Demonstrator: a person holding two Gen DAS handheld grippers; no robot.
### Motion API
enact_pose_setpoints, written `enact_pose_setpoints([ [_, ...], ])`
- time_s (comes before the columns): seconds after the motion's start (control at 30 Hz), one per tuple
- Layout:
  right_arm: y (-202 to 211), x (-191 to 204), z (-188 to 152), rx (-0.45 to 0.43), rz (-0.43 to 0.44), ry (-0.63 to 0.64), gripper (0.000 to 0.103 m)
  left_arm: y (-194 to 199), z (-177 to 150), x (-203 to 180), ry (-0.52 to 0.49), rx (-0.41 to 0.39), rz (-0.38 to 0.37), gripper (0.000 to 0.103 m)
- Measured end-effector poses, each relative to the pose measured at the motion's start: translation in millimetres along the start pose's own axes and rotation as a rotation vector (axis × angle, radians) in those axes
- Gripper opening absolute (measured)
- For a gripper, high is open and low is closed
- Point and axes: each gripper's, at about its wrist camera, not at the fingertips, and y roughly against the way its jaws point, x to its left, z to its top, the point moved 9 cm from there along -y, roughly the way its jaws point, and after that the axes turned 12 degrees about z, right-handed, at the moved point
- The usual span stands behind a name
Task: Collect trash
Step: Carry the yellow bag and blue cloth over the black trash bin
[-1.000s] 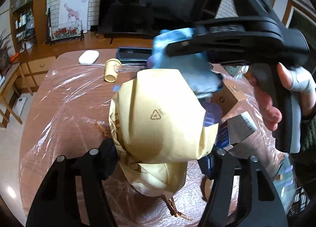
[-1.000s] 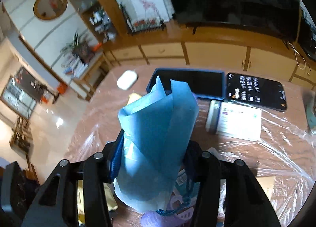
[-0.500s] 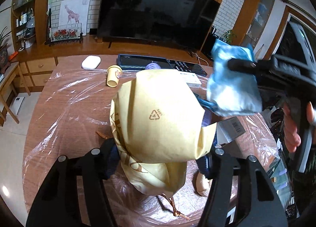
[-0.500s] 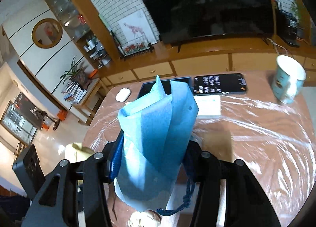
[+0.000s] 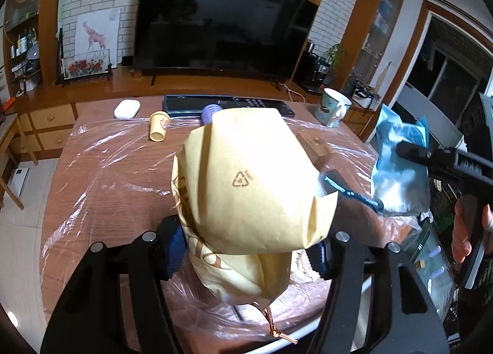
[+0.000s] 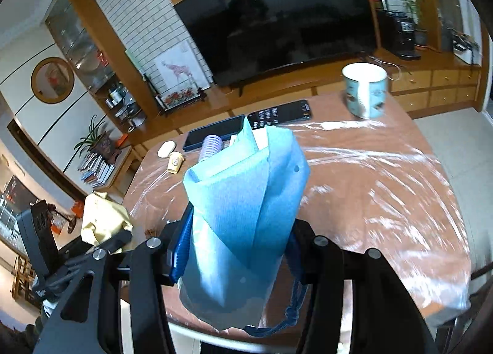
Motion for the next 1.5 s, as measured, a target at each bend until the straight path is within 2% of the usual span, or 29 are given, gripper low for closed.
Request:
enact_pose_setpoints([
  [0.3,31.3,0.3,-27.0,0.006,0.006,0.025,0.050,22.6,-14.5,-18.4,-0.021,-0.007,-0.006,0.063],
  [0.63,49.7,11.7,-69.1,0.087,0.058,0.089,0.050,43.6,-42.7,-45.1,-0.012,0.012,0.016,0.063],
  [0.93,64.4,16.8,-121.8,0.165,0.087,0.098,0.050,65.4,-80.9,-71.4,-0.037,0.054,-0.002,0.064],
  [1.13,65.8,17.0,-156.2,0.216,0.056,0.133,0.050,66.6,-107.9,-84.2,-0.044,0.098,-0.006,0.064],
  [1.5,51.8,7.7,-193.0,0.294,0.011,0.178,0.050,55.9,-145.4,-97.9,-0.058,0.162,0.009,0.064],
])
